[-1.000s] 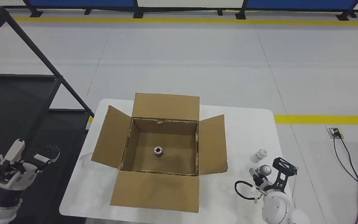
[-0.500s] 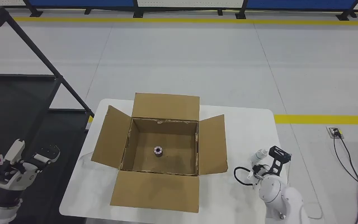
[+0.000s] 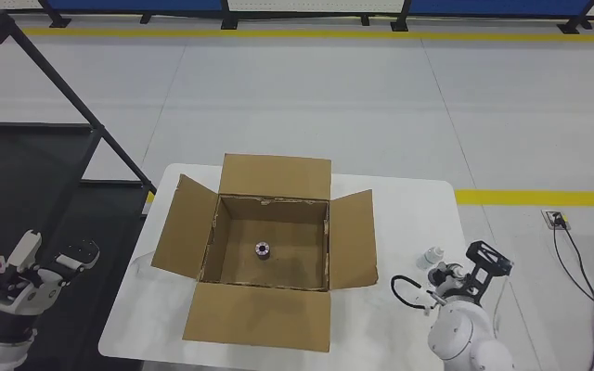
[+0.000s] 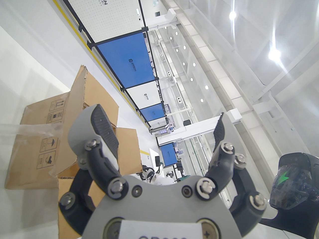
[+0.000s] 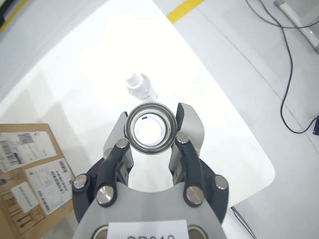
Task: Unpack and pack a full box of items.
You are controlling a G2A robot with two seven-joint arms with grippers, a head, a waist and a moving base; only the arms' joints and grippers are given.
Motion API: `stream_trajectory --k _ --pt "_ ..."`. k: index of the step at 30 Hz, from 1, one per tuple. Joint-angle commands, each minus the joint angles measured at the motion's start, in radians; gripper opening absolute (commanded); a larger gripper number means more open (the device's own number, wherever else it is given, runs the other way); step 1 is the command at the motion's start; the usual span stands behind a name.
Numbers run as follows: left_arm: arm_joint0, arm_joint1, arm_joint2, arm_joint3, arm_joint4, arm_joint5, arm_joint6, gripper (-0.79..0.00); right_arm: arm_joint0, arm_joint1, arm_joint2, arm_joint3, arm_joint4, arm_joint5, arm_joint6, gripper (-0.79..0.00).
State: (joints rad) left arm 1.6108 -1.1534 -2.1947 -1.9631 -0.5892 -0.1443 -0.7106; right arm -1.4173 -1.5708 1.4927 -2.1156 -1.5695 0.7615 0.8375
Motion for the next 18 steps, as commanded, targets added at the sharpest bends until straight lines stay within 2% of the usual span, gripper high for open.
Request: stream_trajectory --k 1,5,9,13,18 --pt "0.000 0.000 0.000 0.000 0.000 0.000 0.000 0.000 -0.005 -0.006 -0.079 -0.075 -0.083 0.044 -0.011 -0.785" --pt "0.000 0.000 0.000 0.000 0.000 0.000 0.000 0.000 0.023 -0.019 -0.239 -0.148 -0.248 0.079 -0.033 -0.785" --pt "0.000 0.000 0.000 0.000 0.000 0.000 0.000 0.000 0.088 -0.034 -0.380 -0.156 -0.337 0.072 -0.061 -0.785" --pt "0.000 0.000 0.000 0.000 0.000 0.000 0.000 0.000 0.258 -0.061 -0.488 -0.018 -0.331 -0.035 0.002 -0.785" --pt "0.000 0.000 0.000 0.000 0.000 0.000 0.000 0.000 0.480 -0.096 -0.536 0.217 -0.178 -0.164 0.098 -0.785"
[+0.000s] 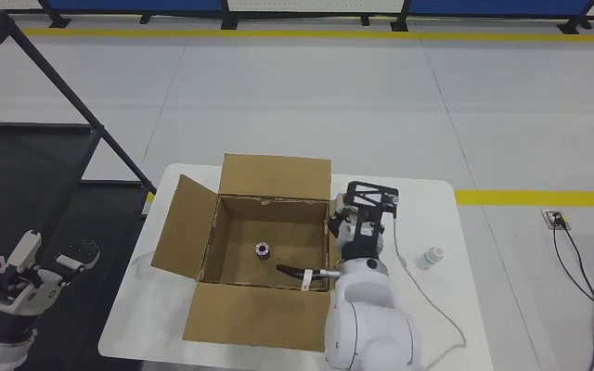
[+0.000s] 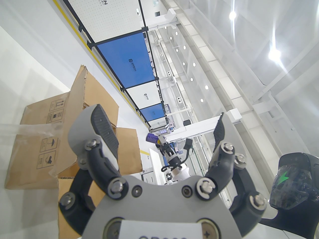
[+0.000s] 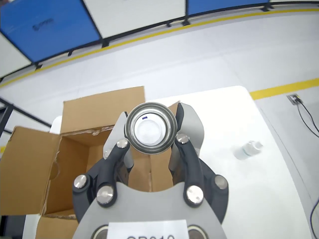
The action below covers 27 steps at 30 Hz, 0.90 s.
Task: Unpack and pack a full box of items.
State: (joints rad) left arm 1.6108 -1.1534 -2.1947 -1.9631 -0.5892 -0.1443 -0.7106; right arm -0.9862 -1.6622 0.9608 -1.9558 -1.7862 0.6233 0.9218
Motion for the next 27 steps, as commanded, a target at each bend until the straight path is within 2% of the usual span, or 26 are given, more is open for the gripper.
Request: stream_trajectory --k 1,6,15,22,24,27 --pt "0.000 0.000 0.000 0.000 0.000 0.000 0.000 0.000 0.109 -0.015 -0.007 0.139 0.089 -0.056 0.037 -0.785" --pt "0.000 0.000 0.000 0.000 0.000 0.000 0.000 0.000 0.282 -0.050 -0.037 0.427 0.237 -0.162 0.094 -0.785" --pt "0.000 0.000 0.000 0.000 0.000 0.000 0.000 0.000 0.369 -0.075 -0.052 0.763 0.344 -0.344 0.019 -0.785" --pt "0.000 0.000 0.000 0.000 0.000 0.000 0.000 0.000 0.406 -0.093 -0.048 0.948 0.412 -0.376 -0.040 -0.785" --pt "0.000 0.000 0.000 0.000 0.000 0.000 0.000 0.000 0.419 -0.100 -0.047 1.017 0.404 -0.333 -0.083 -0.785" --pt "0.000 0.000 0.000 0.000 0.000 0.000 0.000 0.000 0.441 -0.110 -0.045 1.082 0.440 -0.348 -0.112 -0.785"
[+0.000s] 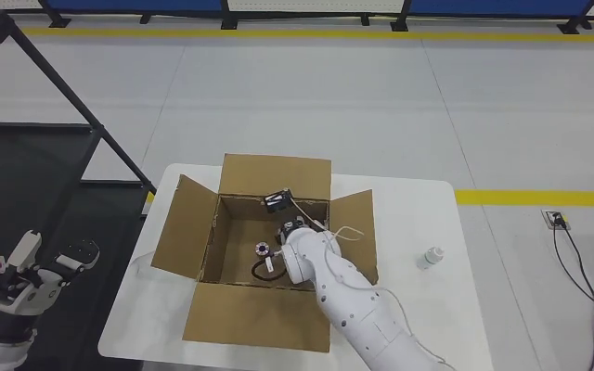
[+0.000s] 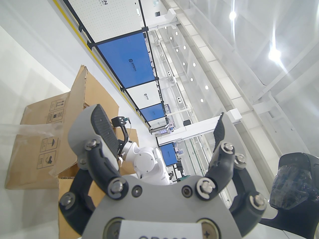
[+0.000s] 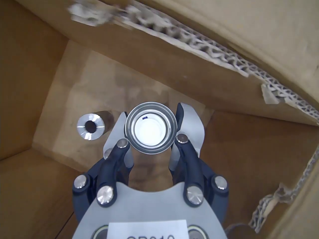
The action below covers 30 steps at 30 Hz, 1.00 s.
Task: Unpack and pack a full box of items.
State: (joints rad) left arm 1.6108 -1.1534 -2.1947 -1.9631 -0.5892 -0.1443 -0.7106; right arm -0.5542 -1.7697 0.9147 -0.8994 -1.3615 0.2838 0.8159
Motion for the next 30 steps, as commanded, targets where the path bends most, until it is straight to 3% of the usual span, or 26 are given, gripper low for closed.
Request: stream_trajectory --k 1,6,10,13,16,19,23,26,30 --pt "0.000 0.000 0.000 0.000 0.000 0.000 0.000 0.000 0.015 -0.005 0.001 0.037 0.019 -0.010 -0.010 -0.785" --pt "0.000 0.000 0.000 0.000 0.000 0.000 0.000 0.000 0.033 -0.018 -0.009 0.083 0.037 -0.030 -0.036 -0.493" --pt "0.000 0.000 0.000 0.000 0.000 0.000 0.000 0.000 0.033 -0.025 -0.017 0.080 0.029 -0.025 -0.038 -0.400" --pt "0.000 0.000 0.000 0.000 0.000 0.000 0.000 0.000 0.028 -0.026 -0.022 0.068 0.009 -0.022 -0.031 -0.240" --pt "0.000 0.000 0.000 0.000 0.000 0.000 0.000 0.000 0.014 -0.023 -0.019 0.031 -0.017 -0.012 -0.026 -0.169" --pt "0.000 0.000 0.000 0.000 0.000 0.000 0.000 0.000 -0.020 -0.016 -0.015 -0.044 -0.057 -0.001 -0.014 -0.151" --pt "0.000 0.000 0.000 0.000 0.000 0.000 0.000 0.000 -0.106 0.004 0.001 -0.246 -0.139 0.000 0.020 -0.151" --pt "0.000 0.000 0.000 0.000 0.000 0.000 0.000 0.000 -0.232 0.035 0.039 -0.497 -0.253 -0.033 0.073 -0.025" --pt "0.000 0.000 0.000 0.000 0.000 0.000 0.000 0.000 -0.403 0.070 0.117 -0.789 -0.385 -0.052 0.105 0.000"
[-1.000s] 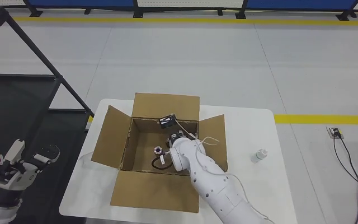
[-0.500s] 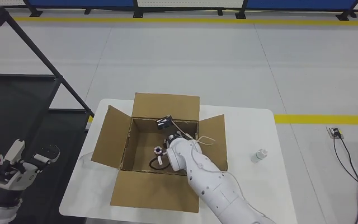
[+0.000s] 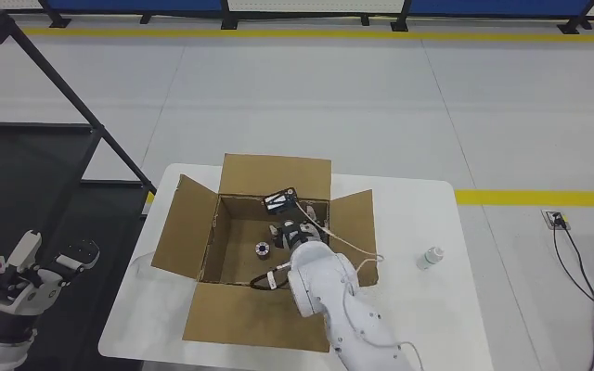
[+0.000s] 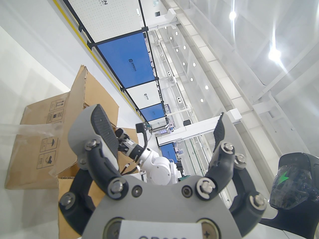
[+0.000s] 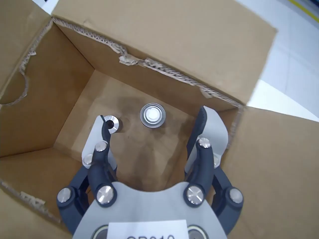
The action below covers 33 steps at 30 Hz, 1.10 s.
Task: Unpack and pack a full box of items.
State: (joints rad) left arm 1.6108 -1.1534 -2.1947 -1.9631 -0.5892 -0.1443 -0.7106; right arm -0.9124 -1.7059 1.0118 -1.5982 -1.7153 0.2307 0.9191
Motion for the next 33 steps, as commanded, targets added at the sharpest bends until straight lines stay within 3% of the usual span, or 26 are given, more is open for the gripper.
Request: stream_trajectory --k 1,5,7,13,22,32,33 --pt "0.000 0.000 0.000 0.000 0.000 0.000 0.000 0.000 -0.093 0.013 0.041 -0.158 -0.062 0.003 0.004 0.000" --pt "0.000 0.000 0.000 0.000 0.000 0.000 0.000 0.000 -0.286 0.036 0.170 -0.404 -0.115 0.058 -0.032 0.000" --pt "0.000 0.000 0.000 0.000 0.000 0.000 0.000 0.000 -0.346 0.042 0.225 -0.460 -0.115 0.076 -0.045 0.000" --pt "0.000 0.000 0.000 0.000 0.000 0.000 0.000 0.000 -0.445 0.052 0.427 -0.488 -0.052 0.157 -0.038 0.000" --pt "0.000 0.000 0.000 0.000 0.000 0.000 0.000 0.000 -0.364 0.058 0.566 -0.268 -0.002 0.210 -0.008 0.000" --pt "0.000 0.000 0.000 0.000 0.000 0.000 0.000 0.000 -0.248 0.068 0.646 -0.061 0.104 0.171 -0.051 0.000" --pt "0.000 0.000 0.000 0.000 0.000 0.000 0.000 0.000 -0.242 0.069 0.651 -0.048 0.111 0.166 -0.058 -0.142"
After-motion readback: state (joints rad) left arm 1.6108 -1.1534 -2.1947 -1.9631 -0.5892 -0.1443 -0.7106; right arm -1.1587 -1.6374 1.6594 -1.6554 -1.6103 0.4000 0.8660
